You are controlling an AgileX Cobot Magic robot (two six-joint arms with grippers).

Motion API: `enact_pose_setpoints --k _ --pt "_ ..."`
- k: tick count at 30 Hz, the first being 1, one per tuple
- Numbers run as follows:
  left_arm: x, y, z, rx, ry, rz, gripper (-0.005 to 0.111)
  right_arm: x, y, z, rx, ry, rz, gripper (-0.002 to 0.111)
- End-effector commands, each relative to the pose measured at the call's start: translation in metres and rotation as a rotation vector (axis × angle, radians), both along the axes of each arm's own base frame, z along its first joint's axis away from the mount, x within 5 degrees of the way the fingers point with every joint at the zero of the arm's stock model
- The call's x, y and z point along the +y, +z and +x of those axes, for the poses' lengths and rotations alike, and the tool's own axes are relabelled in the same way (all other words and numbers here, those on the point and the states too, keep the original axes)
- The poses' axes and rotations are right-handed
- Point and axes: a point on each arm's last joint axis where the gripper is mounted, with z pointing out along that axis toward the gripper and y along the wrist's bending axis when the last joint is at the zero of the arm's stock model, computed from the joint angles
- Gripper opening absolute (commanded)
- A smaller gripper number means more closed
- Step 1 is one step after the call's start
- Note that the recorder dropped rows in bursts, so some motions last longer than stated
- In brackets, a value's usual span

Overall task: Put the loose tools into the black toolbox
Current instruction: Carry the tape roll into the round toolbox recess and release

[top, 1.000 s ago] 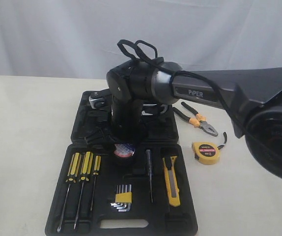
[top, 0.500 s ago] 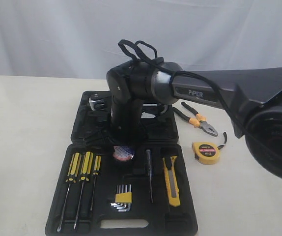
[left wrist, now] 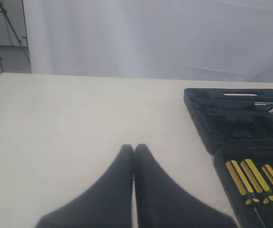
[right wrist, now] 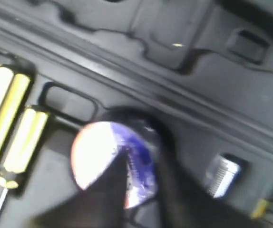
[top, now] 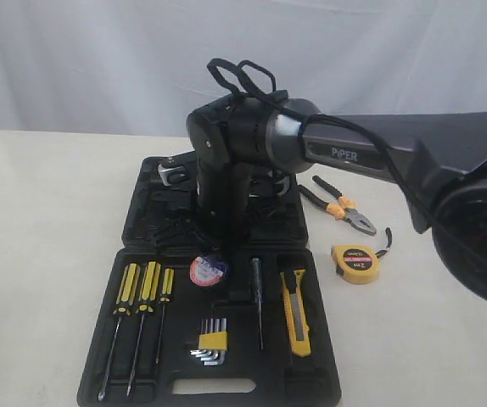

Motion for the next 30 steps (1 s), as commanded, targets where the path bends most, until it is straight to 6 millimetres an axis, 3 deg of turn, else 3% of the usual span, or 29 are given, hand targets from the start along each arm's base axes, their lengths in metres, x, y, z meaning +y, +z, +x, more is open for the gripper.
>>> enact_pose_setpoints --k 1,8,13,23,30 --pt "0.0 -0.001 0.0 0.0 -0.002 -0.002 0.0 -0.001 0.014 -0.003 -0.002 0.0 0.01 -0.001" --pt "0.0 -0.001 0.0 0.0 -0.002 -0.002 0.0 -0.001 0.002 -0.002 0.028 0.002 0.0 -0.001" --pt "0.0 -0.001 0.0 0.0 -0.002 -0.004 0.0 0.001 -0.022 0.003 0.035 0.012 -0.008 -0.001" --pt "0.0 -0.001 0.0 0.0 -0.002 -0.004 0.0 0.002 0.006 0.004 -0.048 0.039 0.016 -0.001" --pt "0.0 -0.001 0.0 0.0 -0.002 -0.004 0.0 0.005 -0.023 0.004 0.019 0.03 0.031 -0.001"
